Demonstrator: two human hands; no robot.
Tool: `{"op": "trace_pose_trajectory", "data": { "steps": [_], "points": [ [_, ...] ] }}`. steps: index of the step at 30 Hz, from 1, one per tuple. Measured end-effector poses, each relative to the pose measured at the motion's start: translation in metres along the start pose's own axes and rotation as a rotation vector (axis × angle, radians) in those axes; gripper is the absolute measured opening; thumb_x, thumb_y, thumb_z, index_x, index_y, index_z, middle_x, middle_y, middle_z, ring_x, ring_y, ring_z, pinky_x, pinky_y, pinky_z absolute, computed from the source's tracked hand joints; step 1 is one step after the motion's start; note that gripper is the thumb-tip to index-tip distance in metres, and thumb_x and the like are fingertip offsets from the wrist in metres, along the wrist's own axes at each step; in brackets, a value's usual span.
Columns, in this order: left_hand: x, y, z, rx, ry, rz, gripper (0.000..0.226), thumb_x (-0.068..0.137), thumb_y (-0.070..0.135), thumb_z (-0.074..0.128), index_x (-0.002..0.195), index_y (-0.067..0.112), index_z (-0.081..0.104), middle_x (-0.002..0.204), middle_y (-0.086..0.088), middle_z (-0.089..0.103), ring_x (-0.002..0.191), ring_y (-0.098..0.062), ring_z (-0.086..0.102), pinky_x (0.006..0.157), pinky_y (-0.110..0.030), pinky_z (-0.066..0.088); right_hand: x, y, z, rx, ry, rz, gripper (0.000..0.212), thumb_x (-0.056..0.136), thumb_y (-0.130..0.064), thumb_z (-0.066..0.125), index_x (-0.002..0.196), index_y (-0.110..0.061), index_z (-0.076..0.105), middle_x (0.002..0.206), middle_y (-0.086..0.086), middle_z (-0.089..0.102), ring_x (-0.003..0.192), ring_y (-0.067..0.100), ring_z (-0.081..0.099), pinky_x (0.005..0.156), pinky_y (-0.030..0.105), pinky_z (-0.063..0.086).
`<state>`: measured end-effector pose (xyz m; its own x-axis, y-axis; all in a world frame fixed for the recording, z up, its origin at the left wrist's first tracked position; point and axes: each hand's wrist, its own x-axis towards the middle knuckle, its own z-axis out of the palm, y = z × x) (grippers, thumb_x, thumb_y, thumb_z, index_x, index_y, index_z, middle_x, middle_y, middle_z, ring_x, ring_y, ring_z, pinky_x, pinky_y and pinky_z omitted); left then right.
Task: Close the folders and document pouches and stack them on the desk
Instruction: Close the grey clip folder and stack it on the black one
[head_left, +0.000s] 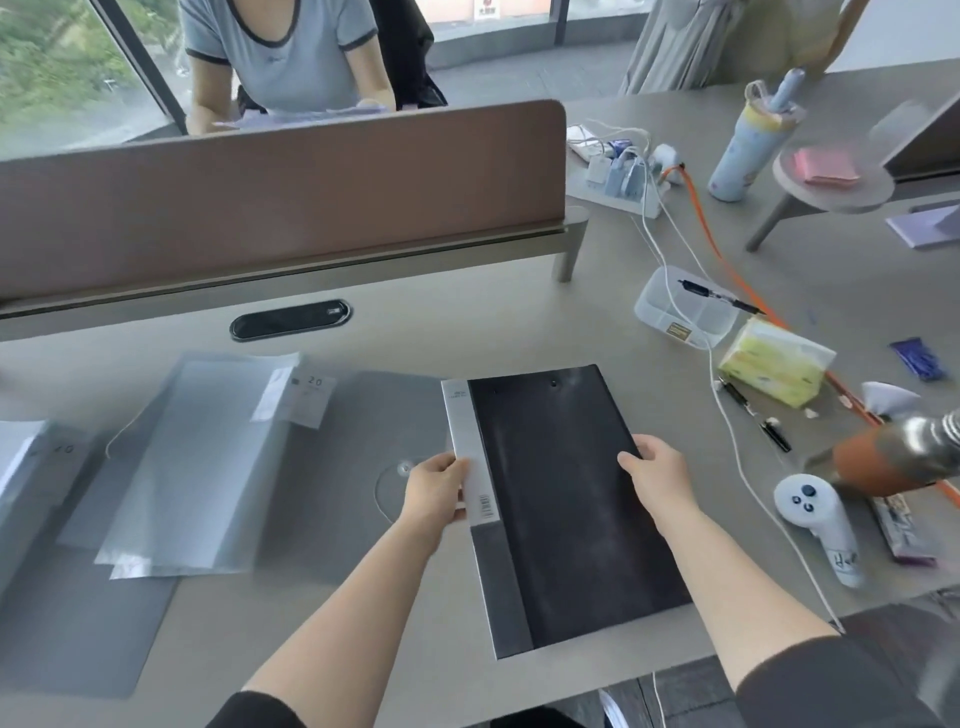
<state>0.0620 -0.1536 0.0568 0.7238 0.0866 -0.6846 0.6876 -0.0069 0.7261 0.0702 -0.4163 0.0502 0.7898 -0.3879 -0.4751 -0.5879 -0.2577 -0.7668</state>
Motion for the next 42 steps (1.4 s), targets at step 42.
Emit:
{"op": "trace_pose_trajectory", "data": {
  "steps": [42],
  "points": [
    [0.026, -0.018, 0.028, 0.144, 0.260, 0.022, 0.052, 0.087, 0.031, 0.055, 0.138, 0.023, 0.054, 0.116, 0.009, 0.069, 0.101, -0.018, 0.067, 0.094, -0.044, 0.055, 0.043, 0.018, 0.006, -0.428, 0.079, -0.027, 0.043, 0.086, -0.017, 0.055, 0.128, -0.017, 0.060, 0.123, 0.009, 0.060, 0.113, 0.032, 0.055, 0.090, 0.039, 0.050]
  ]
}}
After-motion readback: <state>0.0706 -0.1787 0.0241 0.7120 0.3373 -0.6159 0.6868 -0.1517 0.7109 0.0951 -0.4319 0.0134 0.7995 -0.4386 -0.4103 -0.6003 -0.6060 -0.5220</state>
